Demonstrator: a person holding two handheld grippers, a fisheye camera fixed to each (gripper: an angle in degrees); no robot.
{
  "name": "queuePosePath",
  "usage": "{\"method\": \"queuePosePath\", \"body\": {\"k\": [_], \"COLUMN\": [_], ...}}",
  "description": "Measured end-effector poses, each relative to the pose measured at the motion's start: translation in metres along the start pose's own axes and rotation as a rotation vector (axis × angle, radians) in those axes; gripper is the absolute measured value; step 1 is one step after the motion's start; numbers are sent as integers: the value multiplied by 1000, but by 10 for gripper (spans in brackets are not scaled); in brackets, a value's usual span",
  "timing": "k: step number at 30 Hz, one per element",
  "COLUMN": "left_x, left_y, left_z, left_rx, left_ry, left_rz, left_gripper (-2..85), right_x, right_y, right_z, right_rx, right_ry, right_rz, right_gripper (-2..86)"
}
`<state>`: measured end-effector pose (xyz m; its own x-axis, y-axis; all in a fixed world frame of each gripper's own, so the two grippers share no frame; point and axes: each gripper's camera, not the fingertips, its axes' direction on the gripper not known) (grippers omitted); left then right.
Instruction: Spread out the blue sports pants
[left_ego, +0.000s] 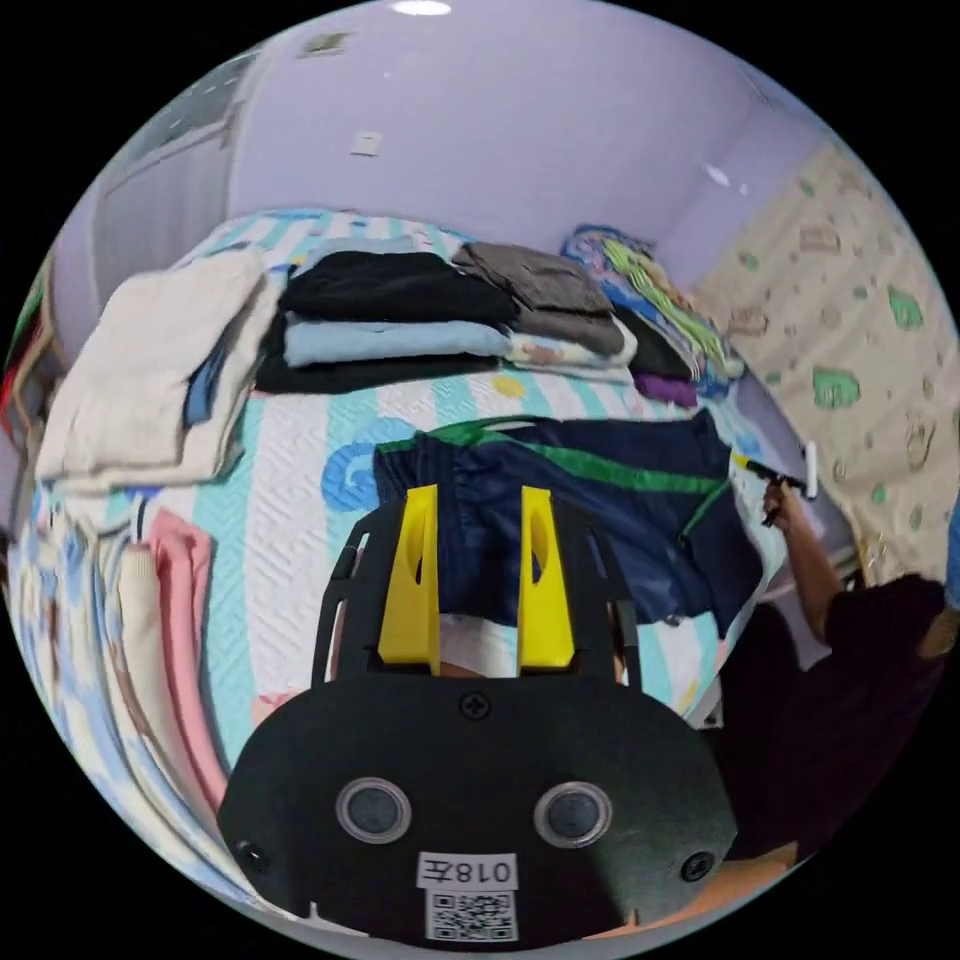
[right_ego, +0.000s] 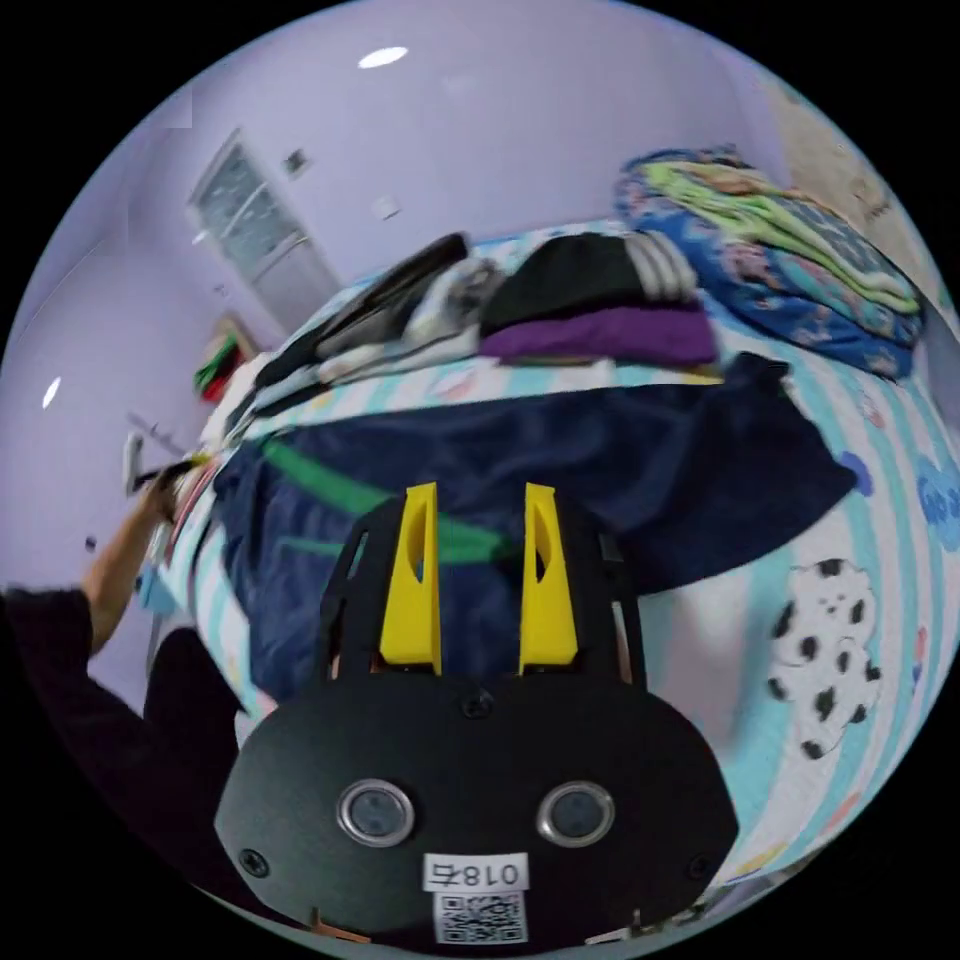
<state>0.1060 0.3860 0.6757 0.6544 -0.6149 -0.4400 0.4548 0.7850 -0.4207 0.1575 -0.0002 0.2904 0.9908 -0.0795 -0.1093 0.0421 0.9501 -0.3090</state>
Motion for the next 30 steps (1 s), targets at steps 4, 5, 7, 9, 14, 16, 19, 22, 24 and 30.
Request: {"method": "queuePosePath", "body": {"k": [4,5,7,9,14,16,19,22,24,30], "left_x": [56,63,78,79,65,68,77,80,78,85], "left_y": [-45,-50,-64,-69,-66,-63,-59,-55,-52,-23], "left_z": [27,31,53,69,96,93,88,80,77,54], "left_rx": [-11,-21,-82,-134,-204,-170,-163,-158,-159,-83], "left_ry": [-239,-271,-405,-437,-385,-377,-388,-373,-363,-415], "left_rz": [117,140,220,246,181,160,181,182,172,195], "left_gripper": [130,130,134,136,138,136,132,130,127,107], "right_x": [-86,-104,-123,-134,-144,-145,-146,-138,-131,-100], "right_y": [38,46,56,64,76,80,85,86,85,98], "right_z": [50,64,80,93,114,110,111,121,127,157], "right_rx": [-109,-154,-189,-213,-247,-213,-186,-183,-172,-255], "right_ry": [-136,-123,-67,8,116,111,121,108,109,187], "right_rz": [-135,-175,-208,-226,-265,-270,-290,-276,-252,-277], "right_gripper": [128,130,134,139,150,147,143,143,141,115]}}
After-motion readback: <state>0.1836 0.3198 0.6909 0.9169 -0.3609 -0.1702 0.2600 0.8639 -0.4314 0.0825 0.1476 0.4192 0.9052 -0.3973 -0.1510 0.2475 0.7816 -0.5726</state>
